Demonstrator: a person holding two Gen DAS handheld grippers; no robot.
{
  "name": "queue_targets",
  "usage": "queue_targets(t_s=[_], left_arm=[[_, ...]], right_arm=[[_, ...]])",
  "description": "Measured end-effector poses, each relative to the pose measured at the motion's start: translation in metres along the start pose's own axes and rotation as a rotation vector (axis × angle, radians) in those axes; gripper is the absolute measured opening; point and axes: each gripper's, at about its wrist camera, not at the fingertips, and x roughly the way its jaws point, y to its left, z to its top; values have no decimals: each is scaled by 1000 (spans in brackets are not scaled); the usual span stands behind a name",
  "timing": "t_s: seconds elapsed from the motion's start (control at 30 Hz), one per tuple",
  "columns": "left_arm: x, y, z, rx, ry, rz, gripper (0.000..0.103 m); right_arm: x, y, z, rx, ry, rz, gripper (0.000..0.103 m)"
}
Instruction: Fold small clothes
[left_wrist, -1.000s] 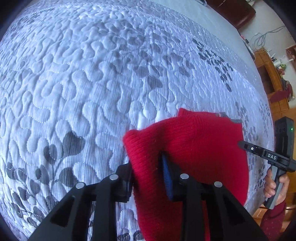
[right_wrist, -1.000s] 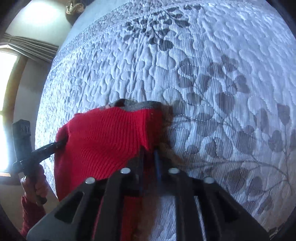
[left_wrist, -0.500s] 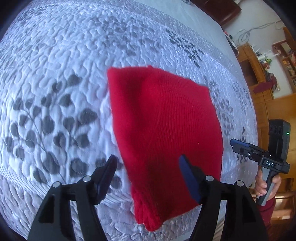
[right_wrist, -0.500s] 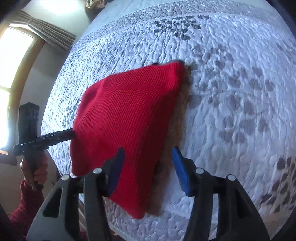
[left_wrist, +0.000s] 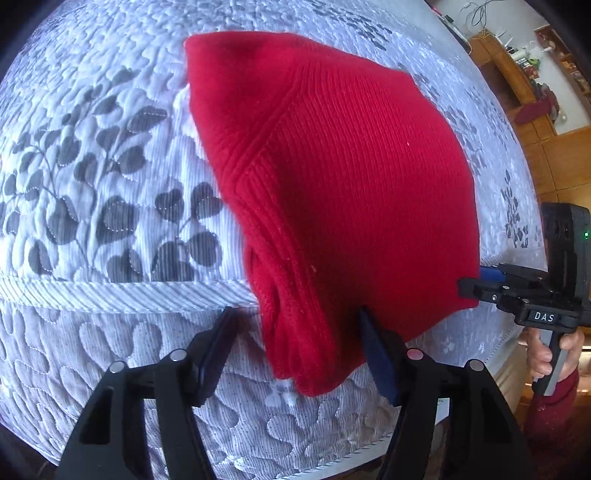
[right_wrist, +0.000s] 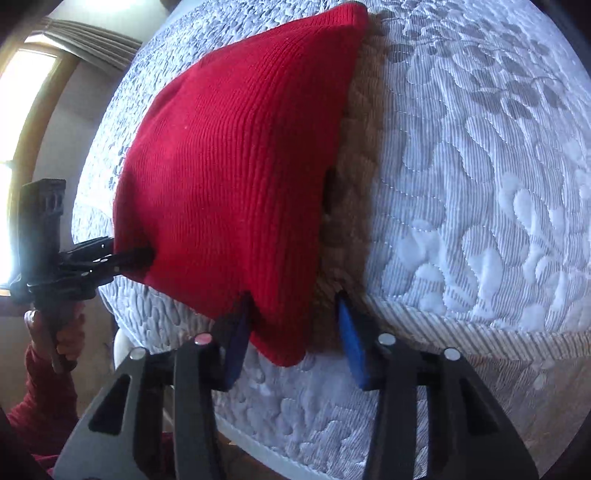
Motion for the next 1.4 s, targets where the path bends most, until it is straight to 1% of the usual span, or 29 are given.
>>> queue_targets(t_s=[0.07, 0.2, 0.3, 0.4, 0.47, 0.5, 0.57, 0.6, 0.67, 0.73, 0.83, 0.9, 0.97, 1.07, 1.13, 1.27, 1.33, 1.4], left_arm=[[3, -1, -2, 11, 1, 9, 67], [9, -14, -7, 64, -17, 64, 68], [9, -15, -7, 54, -28, 56, 68], [3, -7, -7, 21, -43, 12, 67], [-6, 3, -8, -33, -56, -35, 66], [-11, 8, -8, -49, -63, -54, 66], [-19, 15, -5, -82, -90, -77, 67], [-23, 18, 0, -101, -106, -91, 67], [-27, 24, 8, -124, -116, -117, 67], [-28, 28, 20, -138, -122, -141, 67], [-29, 33, 39, -149, -128, -181, 68], [-26, 39, 48, -166, -123, -198, 69], [-24, 43, 55, -175, -122, -198, 69], [-21, 47, 66, -186, -116, -201, 69], [-19, 44, 71, -184, -114, -185, 69], [-18, 30, 76, -136, -133, -78, 69], [-17, 23, 76, -112, -139, -11, 69], [-15, 14, 78, -83, -150, 33, 69]], right_arm=[[2, 1, -3, -13, -2, -10, 41], [4, 12, -4, -50, -10, -61, 41], [5, 11, -6, -37, -21, -48, 42], [2, 6, -7, -10, -37, -6, 42], [-3, 4, -8, 15, -41, 26, 45], [-7, 3, -8, 23, -48, 31, 46], [-15, 4, -5, 22, -71, 21, 53], [-21, 5, -2, 20, -85, 19, 54], [-27, 5, 6, 27, -102, 36, 57], [-31, 1, 15, 35, -111, 49, 59], [-37, 0, 32, 28, -129, 38, 63], [-40, 0, 43, 20, -131, 42, 64], [-41, 1, 50, 8, -133, 39, 67], [-39, 3, 63, -4, -128, 25, 68], [-36, 5, 72, -6, -124, 21, 68], [-29, 12, 83, -12, -115, 5, 69], [-28, 12, 88, -16, -115, -1, 71], [-25, 13, 91, -22, -118, -7, 73]])
